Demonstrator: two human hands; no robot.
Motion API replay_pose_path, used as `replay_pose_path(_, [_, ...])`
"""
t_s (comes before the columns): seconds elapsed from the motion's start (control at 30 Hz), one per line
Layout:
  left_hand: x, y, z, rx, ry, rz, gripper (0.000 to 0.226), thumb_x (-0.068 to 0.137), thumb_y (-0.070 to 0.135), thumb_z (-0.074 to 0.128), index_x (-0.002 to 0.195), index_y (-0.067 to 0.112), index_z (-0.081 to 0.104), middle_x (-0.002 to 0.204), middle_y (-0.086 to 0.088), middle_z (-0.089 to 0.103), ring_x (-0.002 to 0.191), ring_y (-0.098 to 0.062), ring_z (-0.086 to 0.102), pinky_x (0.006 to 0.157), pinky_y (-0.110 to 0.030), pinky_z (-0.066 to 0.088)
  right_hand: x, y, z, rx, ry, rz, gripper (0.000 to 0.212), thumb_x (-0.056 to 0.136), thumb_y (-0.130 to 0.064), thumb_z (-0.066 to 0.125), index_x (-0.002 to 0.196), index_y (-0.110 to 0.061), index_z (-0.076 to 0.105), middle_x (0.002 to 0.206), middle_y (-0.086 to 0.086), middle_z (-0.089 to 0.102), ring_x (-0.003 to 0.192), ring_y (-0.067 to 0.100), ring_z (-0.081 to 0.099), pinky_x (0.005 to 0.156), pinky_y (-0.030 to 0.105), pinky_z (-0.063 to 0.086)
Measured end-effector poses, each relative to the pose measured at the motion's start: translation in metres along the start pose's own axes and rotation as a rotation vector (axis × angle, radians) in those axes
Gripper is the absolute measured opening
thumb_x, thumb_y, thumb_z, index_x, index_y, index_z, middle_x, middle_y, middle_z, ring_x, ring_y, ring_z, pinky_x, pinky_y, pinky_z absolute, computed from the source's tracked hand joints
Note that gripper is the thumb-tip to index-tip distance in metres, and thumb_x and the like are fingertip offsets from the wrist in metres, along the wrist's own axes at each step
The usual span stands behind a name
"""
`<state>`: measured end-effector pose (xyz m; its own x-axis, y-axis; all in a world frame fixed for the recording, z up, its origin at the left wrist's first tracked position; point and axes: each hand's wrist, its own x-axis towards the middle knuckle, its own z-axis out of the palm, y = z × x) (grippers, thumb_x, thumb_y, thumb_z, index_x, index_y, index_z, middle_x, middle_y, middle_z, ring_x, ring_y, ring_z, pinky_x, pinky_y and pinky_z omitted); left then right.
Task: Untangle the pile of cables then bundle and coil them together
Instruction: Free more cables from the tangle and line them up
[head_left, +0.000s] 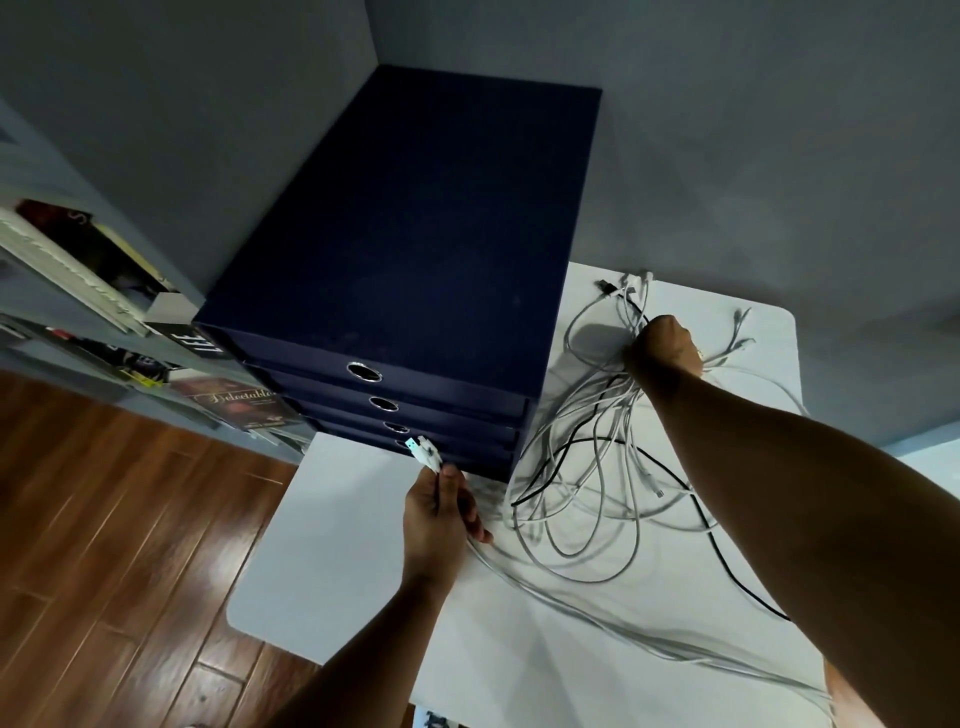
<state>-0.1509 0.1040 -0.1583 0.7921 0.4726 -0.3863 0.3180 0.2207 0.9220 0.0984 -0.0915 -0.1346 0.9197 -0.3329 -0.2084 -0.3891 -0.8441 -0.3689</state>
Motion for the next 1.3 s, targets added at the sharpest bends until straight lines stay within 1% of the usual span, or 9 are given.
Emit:
replay_pose_path(0.2, [0.001,-0.001,0.001,0.01,0.009,0.003,0.033,0.109,0.023,0.038,0.082,0.006,0.047,0.056,-0.007,0.045,0.044,-0.02,0.044,0.045,-0.034,0.049,0.004,0.004,-0.003,0.144,-0.123,-0.002,0.03,0.082,-0.027,0.07,0.101,-0.005,0.064,0.105,0.016,0.068,0.098,0.036,0.064,0.083,0.039,0.054])
replay_pose_path(0.3, [0.0,-0.002,0.0,0.015,0.005,0.016,0.033,0.109,0.023,0.038,0.081,0.006,0.046,0.057,-0.007,0.046,0.045,-0.021,0.044,0.045,-0.034,0.048,0.005,-0.003,-0.01,0.304,-0.116,0.022,0.036,0.085,-0.033,0.068,0.1,-0.001,0.062,0.1,0.019,0.065,0.097,0.036,0.064,0.072,0.034,0.045])
replay_pose_path(0.47, [0.001,-0.001,0.0,0.029,0.013,0.012,0.033,0.109,0.022,0.038,0.081,0.006,0.046,0.057,-0.009,0.045,0.045,-0.021,0.044,0.045,-0.034,0.05,0.011,-0.022,-0.034,0.394,-0.041,-0.023,0.038,0.085,-0.039,0.069,0.069,-0.008,0.052,0.078,0.015,0.053,0.073,0.025,0.049,0.066,0.031,0.037])
replay_pose_path(0.57, [0.003,-0.001,-0.001,0.014,-0.002,0.001,0.033,0.109,0.022,0.037,0.082,0.006,0.046,0.058,-0.01,0.044,0.047,-0.024,0.044,0.045,-0.034,0.051,0.0,-0.031,-0.06,0.475,-0.021,-0.034,0.028,0.083,-0.031,0.071,0.079,-0.004,0.064,0.076,0.016,0.062,0.067,0.023,0.055,0.06,0.031,0.041])
replay_pose_path(0.67, [0.002,0.0,-0.003,0.005,-0.027,-0.01,0.033,0.109,0.022,0.037,0.083,0.004,0.047,0.059,-0.011,0.044,0.047,-0.023,0.046,0.046,-0.034,0.054,-0.014,-0.038,-0.089,0.561,-0.006,-0.091,0.027,0.08,-0.01,0.067,0.057,-0.012,0.054,0.058,0.007,0.054,0.049,0.018,0.046,0.047,0.024,0.034])
replay_pose_path(0.77, [-0.002,0.001,-0.008,0.008,-0.057,-0.009,0.035,0.109,0.022,0.038,0.08,0.005,0.047,0.056,-0.009,0.046,0.047,-0.025,0.049,0.051,-0.038,0.055,-0.027,-0.041,-0.114,0.725,-0.071,-0.128,0.026,0.083,-0.001,0.062,0.062,-0.016,0.058,0.069,0.013,0.059,0.054,0.02,0.051,0.051,0.025,0.041])
replay_pose_path(0.93, [-0.029,0.007,-0.023,0.012,-0.057,0.051,0.035,0.108,0.021,0.037,0.078,0.006,0.045,0.058,-0.012,0.043,0.051,-0.027,0.046,0.049,-0.038,0.053,-0.053,-0.046,-0.154,0.865,-0.063,-0.151,0.03,0.082,0.01,0.057,0.065,-0.014,0.059,0.061,0.01,0.057,0.041,0.015,0.05,0.046,0.021,0.04])
replay_pose_path(1.13, [-0.062,0.036,-0.018,-0.014,-0.116,0.218,0.036,0.108,0.02,0.036,0.076,0.004,0.042,0.056,-0.007,0.039,0.048,-0.025,0.038,0.044,-0.034,0.047,-0.078,-0.062,-0.211,0.999,0.021,-0.245,0.027,0.089,0.012,0.049,0.076,-0.012,0.051,0.072,0.01,0.056,0.062,0.025,0.057,0.067,0.045,0.058])
replay_pose_path(1.3, [-0.083,0.068,0.004,-0.063,-0.277,0.359,0.036,0.108,0.014,0.036,0.073,0.005,0.04,0.055,-0.006,0.035,0.045,-0.024,0.035,0.042,-0.033,0.044,-0.097,-0.077,-0.239,1.262,0.023,-0.353,0.02,0.095,0.009,0.043,0.086,-0.008,0.05,0.074,0.01,0.052,0.059,0.021,0.059,0.072,0.046,0.061])
